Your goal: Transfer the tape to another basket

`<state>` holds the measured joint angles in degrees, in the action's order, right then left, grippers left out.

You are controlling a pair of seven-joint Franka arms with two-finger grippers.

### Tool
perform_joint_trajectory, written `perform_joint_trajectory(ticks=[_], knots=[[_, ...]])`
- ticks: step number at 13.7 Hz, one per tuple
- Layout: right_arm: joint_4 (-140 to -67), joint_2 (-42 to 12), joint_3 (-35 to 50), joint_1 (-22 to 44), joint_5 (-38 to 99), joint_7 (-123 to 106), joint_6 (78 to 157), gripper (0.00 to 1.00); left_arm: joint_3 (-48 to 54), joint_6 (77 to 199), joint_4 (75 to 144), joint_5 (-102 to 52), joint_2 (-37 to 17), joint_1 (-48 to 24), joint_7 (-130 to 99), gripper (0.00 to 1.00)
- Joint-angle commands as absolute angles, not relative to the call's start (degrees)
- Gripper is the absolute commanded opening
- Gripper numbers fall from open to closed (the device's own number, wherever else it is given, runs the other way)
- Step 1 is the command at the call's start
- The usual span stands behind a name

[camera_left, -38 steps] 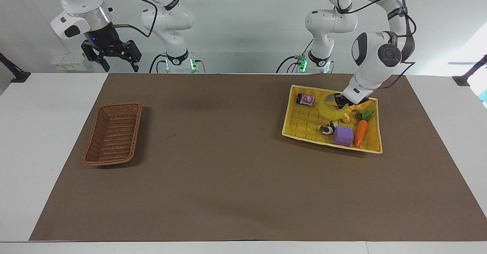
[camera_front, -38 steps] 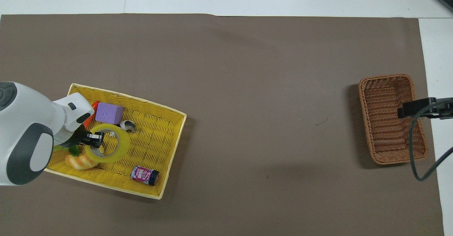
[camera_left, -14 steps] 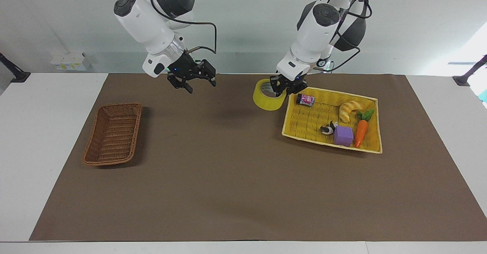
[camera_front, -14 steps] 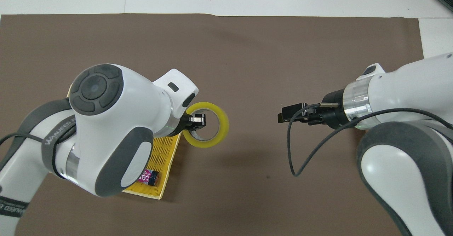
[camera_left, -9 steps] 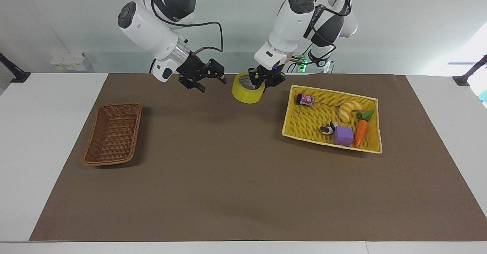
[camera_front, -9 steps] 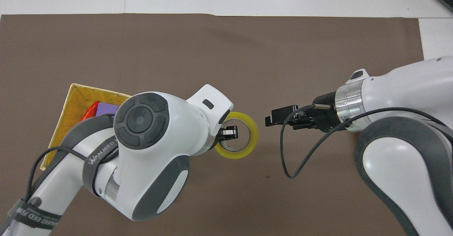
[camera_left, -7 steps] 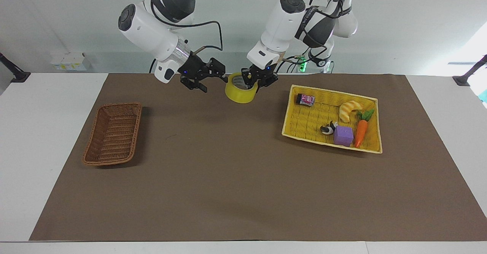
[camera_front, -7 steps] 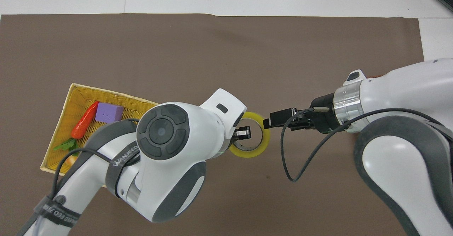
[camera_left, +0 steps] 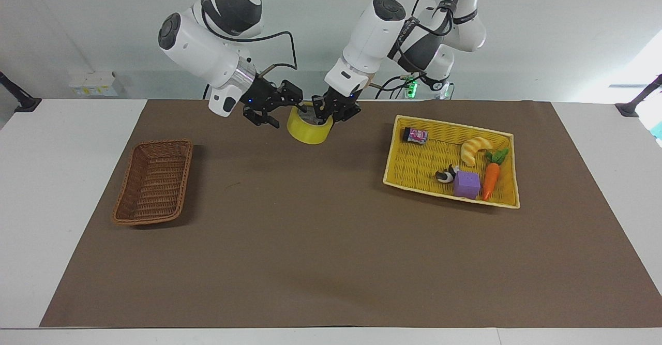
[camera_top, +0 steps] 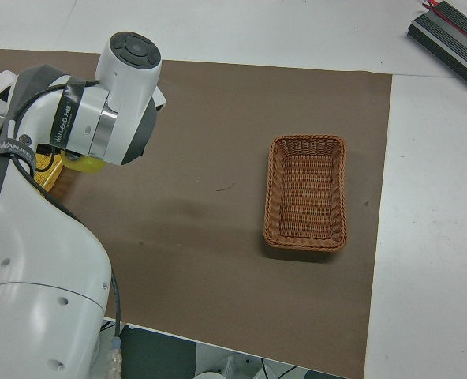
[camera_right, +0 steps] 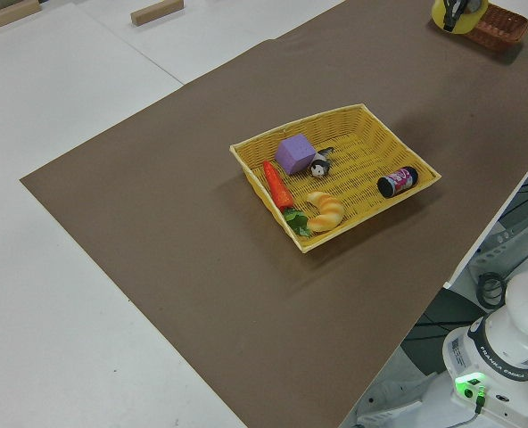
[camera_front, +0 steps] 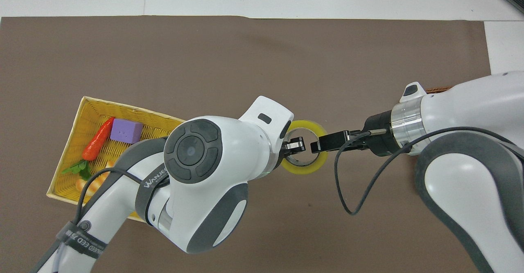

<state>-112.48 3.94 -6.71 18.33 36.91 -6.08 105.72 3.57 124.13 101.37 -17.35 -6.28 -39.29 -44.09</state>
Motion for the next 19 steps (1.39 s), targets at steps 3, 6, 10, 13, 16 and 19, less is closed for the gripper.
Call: perform_joint_trajectory(ticks=[3, 6, 10, 13, 16, 19], knots=[[-114.7, 5.7, -6.4, 17.3, 38.1, -8.9, 105.7, 1.00, 4.6, 124.4, 97.5, -18.1, -6.9, -41.0, -55.4, 0.00], [-114.6, 5.7, -6.4, 17.5, 38.0, -9.0, 105.8, 0.95, 5.9, 124.4, 96.3, -18.3, -6.9, -41.0, -59.8, 0.00], [-114.4, 5.6, -6.5, 17.2, 38.0, -8.7, 105.3, 0.20, 5.9, 124.4, 96.2, -18.3, -6.8, -41.0, -66.5, 0.00], [-114.2, 5.3, -6.6, 17.1, 37.4, -8.6, 105.6, 0.09, 5.9, 124.4, 96.2, -18.3, -6.4, -40.8, -68.7, 0.00], [-114.1, 5.1, -6.7, 17.0, 37.2, -8.1, 105.9, 0.00, 5.9, 128.0, 96.1, -18.2, -5.9, -40.9, -71.2, 1.00], [-114.1, 5.1, -6.7, 16.1, 37.2, -7.0, 105.4, 0.00, 5.8, 126.8, 95.9, -18.0, -4.5, -40.3, -71.0, 1.00]])
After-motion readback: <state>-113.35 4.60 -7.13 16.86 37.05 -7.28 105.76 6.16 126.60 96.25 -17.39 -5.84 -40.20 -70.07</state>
